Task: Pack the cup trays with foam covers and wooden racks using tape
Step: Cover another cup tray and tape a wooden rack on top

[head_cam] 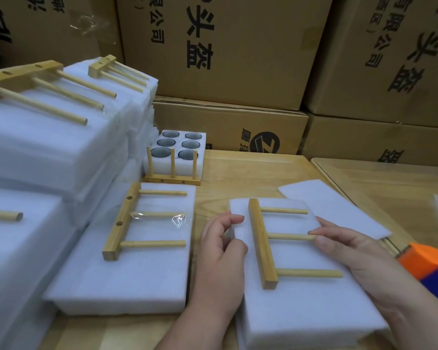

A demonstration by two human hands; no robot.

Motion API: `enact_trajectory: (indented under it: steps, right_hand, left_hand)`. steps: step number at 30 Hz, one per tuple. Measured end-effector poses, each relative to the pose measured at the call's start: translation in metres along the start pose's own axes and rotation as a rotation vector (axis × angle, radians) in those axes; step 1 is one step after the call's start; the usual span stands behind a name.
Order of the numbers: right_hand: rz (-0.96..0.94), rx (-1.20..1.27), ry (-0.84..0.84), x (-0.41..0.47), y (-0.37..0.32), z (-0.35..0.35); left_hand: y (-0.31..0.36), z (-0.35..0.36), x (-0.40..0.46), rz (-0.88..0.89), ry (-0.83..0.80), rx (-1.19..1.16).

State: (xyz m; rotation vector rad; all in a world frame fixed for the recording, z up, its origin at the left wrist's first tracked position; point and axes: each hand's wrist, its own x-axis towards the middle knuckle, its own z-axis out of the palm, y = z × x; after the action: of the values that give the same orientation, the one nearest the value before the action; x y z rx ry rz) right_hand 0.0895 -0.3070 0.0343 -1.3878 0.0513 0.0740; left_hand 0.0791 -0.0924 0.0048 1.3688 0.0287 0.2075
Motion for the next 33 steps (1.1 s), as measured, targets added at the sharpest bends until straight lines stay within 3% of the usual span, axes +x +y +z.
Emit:
enact_trajectory:
  steps: [5,10,14,20,24,28,33]
  right_hand:
    - [0.042,0.027,-0.006,-0.001,0.003,-0.004]
    - [0.053,0.206,0.039,0.003,0.003,-0.003]
    - [0.079,0.337,0.081,0.013,0.0,0.009]
    - [0.13,0.47,0.04,0.013,0.001,0.014]
    - [0.154,0.719,0.209,0.015,-0.002,0.003]
    - [0.081,0.481,0.095,0.016,0.012,-0.003]
    - [0.062,0.483,-0.021,0.007,0.007,0.01]
  left_hand:
    - [0.0,0.0,0.0,-0.006,0.0,-0.026]
    - [-0.005,-0.001,0.0,-0.023,-0.02,-0.086]
    - [-0.009,-0.003,0.0,-0.076,-0.171,-0.218]
    - [-0.008,-0.001,-0.004,-0.105,-0.301,-0.191]
    - [-0.011,0.001,-0.005,-0.098,-0.323,-0.174]
    - [-0.012,0.002,-0.006,-0.133,-0.327,-0.213]
    - [-0.005,0.009,-0.008,-0.187,-0.255,-0.289]
